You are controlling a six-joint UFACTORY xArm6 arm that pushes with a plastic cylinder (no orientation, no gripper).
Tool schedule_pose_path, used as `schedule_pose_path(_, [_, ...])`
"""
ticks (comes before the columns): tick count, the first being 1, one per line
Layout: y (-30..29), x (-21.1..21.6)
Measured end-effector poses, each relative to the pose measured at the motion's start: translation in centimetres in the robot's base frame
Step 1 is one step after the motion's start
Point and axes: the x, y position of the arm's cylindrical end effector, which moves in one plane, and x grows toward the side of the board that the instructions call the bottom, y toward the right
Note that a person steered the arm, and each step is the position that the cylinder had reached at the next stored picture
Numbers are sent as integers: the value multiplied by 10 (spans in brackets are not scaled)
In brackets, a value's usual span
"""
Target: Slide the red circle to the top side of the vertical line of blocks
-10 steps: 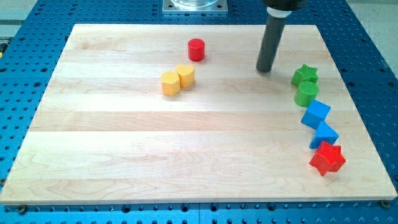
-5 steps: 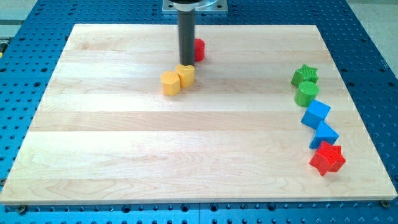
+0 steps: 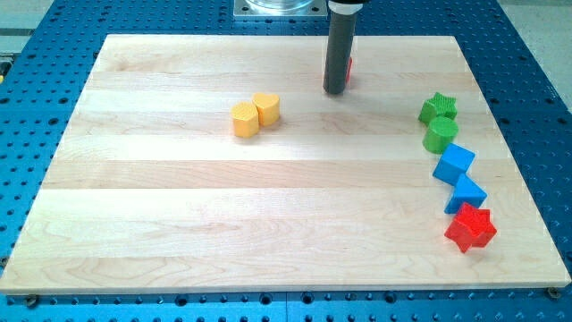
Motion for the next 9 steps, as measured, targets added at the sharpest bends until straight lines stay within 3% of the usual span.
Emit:
schedule_pose_path(2, [-52,-32])
schedule_pose_path(3, [2,-52])
schedule_pose_path(4, [71,-29])
schedule_pose_path(5, [98,-51])
schedule_pose_path(8, [83,-29])
schedule_pose_path(9, [117,-20])
